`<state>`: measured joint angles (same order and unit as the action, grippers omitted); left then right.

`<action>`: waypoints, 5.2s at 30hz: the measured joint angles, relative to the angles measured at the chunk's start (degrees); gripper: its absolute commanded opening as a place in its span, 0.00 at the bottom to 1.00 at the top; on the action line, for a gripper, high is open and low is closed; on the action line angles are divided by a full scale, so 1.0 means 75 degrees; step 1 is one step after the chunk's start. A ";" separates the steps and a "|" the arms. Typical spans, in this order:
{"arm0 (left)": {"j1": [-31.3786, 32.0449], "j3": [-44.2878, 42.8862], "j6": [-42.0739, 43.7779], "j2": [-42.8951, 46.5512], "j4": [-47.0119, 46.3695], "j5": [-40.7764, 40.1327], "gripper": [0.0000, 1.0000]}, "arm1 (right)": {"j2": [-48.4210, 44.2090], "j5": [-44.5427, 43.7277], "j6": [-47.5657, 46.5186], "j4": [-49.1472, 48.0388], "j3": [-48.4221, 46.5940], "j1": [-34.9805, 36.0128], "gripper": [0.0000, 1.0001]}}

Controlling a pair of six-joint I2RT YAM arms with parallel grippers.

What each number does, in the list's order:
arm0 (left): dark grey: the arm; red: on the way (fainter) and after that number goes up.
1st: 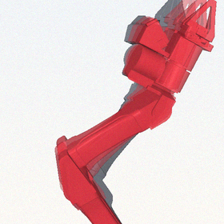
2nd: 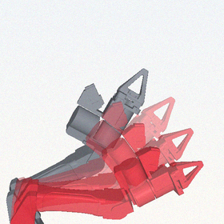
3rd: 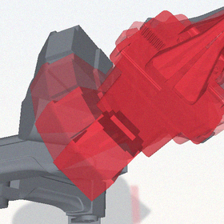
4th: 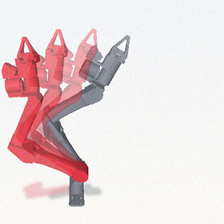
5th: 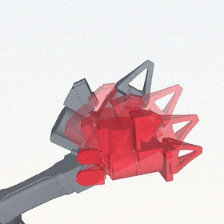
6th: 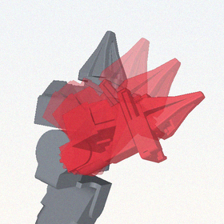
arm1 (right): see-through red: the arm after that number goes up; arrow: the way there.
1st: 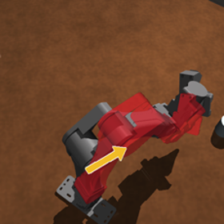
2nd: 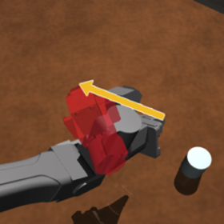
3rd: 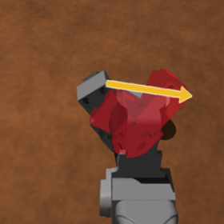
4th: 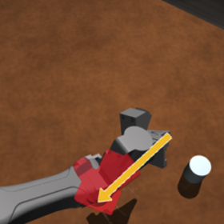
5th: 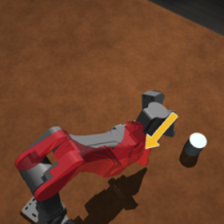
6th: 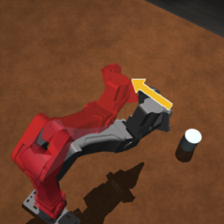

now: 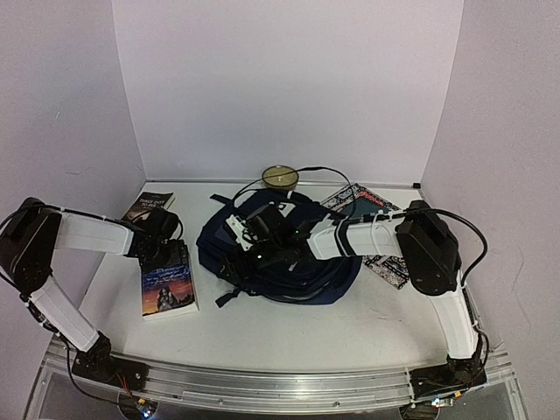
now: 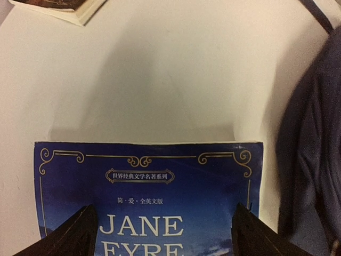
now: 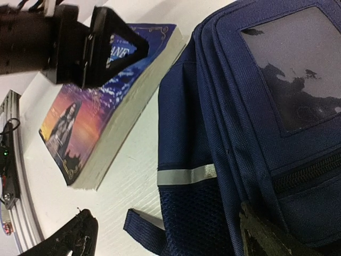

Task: Pack the student bag
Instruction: Move the book to the center of the board, then pick up the book from the center of the board, then pass from the right arm to the left

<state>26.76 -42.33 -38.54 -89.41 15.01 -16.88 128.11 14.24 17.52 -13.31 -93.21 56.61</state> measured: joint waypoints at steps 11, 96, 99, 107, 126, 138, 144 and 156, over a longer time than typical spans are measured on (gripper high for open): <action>0.0049 0.0620 -0.0854 0.1970 0.1657 0.1552 0.93 | -0.1544 0.0629 0.1276 -0.0451 0.1773 0.0313 0.92; 0.1892 0.2815 -0.3909 0.5155 -0.0418 0.2880 0.88 | -0.1653 0.1940 0.3468 -0.1477 0.1899 0.0853 0.00; 0.1892 0.2815 -0.3871 0.5411 -0.0500 0.2771 0.89 | -0.2147 0.1995 0.3374 -0.1364 0.2031 0.0853 0.00; 0.1892 0.2820 -0.3863 0.5275 -0.0733 0.2795 0.90 | -0.2658 0.2040 0.3354 -0.1346 0.2482 0.0574 0.00; 0.1927 0.3061 -0.3859 0.3333 -0.2971 0.3871 0.65 | -0.2687 0.1783 0.3420 -0.1704 0.3753 0.0134 0.00; 0.2062 0.3287 -0.4073 0.4247 -0.3226 0.4241 0.12 | -0.2697 0.1550 0.3431 -0.1999 0.4153 -0.0285 0.16; 0.2094 0.3372 -0.4157 0.4712 -0.3227 0.4288 0.00 | -0.2795 0.1550 0.3428 -0.2130 0.4153 -0.0298 0.49; 0.2095 0.3239 -0.4290 0.6220 -0.3137 0.4005 0.00 | -0.4527 0.1361 0.3447 -0.2166 0.4471 -0.0387 0.98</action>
<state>42.47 -18.03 -70.72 -42.76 -8.52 13.15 94.16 24.45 43.37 -29.55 -59.68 53.70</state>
